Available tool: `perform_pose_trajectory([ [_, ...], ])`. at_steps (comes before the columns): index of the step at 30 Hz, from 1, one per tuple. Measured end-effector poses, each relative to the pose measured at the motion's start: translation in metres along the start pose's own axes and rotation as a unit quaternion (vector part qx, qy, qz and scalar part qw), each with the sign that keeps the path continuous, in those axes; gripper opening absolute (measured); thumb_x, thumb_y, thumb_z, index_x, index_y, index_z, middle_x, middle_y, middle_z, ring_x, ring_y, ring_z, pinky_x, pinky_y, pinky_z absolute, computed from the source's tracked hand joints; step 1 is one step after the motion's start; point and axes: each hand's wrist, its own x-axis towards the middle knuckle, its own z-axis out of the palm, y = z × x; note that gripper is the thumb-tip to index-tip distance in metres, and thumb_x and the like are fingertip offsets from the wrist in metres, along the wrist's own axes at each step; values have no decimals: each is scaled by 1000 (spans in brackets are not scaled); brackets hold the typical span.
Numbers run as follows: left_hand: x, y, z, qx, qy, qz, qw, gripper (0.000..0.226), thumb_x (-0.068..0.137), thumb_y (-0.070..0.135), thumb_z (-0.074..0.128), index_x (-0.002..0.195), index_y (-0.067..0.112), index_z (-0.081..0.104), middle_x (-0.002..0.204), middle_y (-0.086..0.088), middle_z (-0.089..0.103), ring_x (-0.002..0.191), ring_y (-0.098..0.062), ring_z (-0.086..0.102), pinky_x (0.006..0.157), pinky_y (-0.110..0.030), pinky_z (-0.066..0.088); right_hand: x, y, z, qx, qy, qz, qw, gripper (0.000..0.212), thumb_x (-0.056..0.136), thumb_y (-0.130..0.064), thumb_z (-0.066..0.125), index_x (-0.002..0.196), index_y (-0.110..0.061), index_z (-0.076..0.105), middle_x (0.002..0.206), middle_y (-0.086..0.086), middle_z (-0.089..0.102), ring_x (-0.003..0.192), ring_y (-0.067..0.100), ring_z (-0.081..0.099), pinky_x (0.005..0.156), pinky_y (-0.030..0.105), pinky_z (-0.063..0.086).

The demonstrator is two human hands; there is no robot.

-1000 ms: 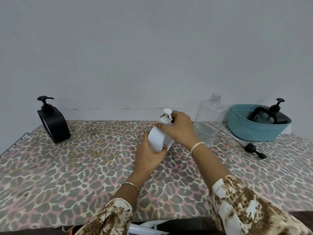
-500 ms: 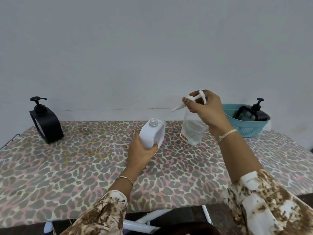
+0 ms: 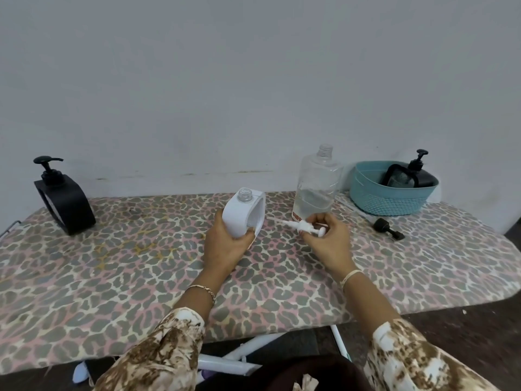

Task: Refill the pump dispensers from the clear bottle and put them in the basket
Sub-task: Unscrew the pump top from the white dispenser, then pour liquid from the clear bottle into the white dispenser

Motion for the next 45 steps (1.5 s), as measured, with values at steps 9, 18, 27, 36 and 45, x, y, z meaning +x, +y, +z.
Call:
perform_pose_trajectory([
  [9,-1,0,-1,-20,-5,-9,1000,69,69,37,81,130,25,50,117,4,60,99,-17,59,81,-32,53,-8,14,3,-133,32,-85,987,32,71,-27,80,94,-27,59,95,-11,60,88,6,57,76,23,48],
  [18,-2,4,-2,-37,11,-14,999,65,72,32,81,130,22,52,118,2,62,100,-17,60,79,-30,52,44,-7,1,-55,174,-30,983,105,60,-44,87,141,-11,29,141,8,31,130,21,36,111,36,32],
  [27,-2,6,-4,-40,6,-16,999,66,73,33,81,131,22,52,121,1,61,103,-18,60,80,-28,51,83,6,10,98,61,-4,993,76,52,-31,92,117,-33,51,121,-6,58,112,11,56,101,35,47],
  [36,-2,8,-5,-44,8,-24,999,64,71,33,81,128,22,54,118,0,63,102,-19,62,83,-35,56,76,-11,16,-63,55,-70,994,56,56,-40,86,99,-34,49,103,-7,63,93,16,62,74,31,56],
  [45,-2,10,-6,-34,8,-25,999,65,70,33,82,128,21,55,119,-1,63,102,-21,62,83,-38,56,45,-49,20,-324,38,-219,919,63,71,-16,76,126,-28,48,89,-2,69,73,23,64,52,27,44],
])
